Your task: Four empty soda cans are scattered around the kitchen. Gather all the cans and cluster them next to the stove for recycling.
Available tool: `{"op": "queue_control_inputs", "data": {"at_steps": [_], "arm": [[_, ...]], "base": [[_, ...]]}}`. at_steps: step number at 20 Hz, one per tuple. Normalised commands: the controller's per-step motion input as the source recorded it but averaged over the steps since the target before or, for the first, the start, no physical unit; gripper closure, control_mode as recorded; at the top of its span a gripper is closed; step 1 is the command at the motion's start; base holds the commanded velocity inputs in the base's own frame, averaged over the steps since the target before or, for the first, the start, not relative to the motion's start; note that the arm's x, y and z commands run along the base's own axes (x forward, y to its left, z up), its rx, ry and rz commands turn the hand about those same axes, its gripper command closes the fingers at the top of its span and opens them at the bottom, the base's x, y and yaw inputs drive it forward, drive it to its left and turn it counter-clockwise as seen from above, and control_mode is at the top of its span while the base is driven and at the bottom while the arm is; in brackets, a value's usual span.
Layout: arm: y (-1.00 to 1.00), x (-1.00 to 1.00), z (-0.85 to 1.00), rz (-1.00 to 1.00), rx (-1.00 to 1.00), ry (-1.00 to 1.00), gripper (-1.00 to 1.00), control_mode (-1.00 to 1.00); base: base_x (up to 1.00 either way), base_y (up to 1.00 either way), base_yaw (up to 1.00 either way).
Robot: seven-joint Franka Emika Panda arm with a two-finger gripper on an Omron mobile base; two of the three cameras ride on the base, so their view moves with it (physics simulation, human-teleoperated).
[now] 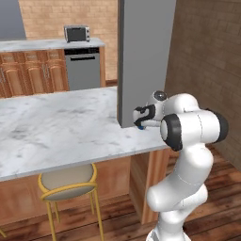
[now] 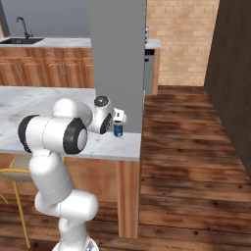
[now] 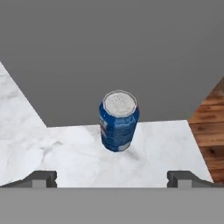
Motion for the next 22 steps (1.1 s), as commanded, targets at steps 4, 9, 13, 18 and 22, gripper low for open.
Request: {"op": "queue_control_inputs", "data": {"at_steps": [4,9,13,18,22], "arm": [[-0.03,0.23,-0.19,0.00,0.00,0.00,-1.00,-1.00],[-0.02,0.24,-0.23,0.00,0.00,0.00,-1.00,-1.00],[-0.04,0.27,-0.15,0.00,0.00,0.00,-1.00,-1.00],[-0.04,0.26,-0.11,0.00,0.00,0.00,-1.00,-1.00],[-0.02,0.24,-0.12,0.00,0.00,0.00,-1.00,-1.00]], "base": [[0.00,0.00,0.00],[0.00,0.00,0.00],[0.00,0.00,0.00],[0.00,0.00,0.00],[0.00,0.00,0.00]]}}
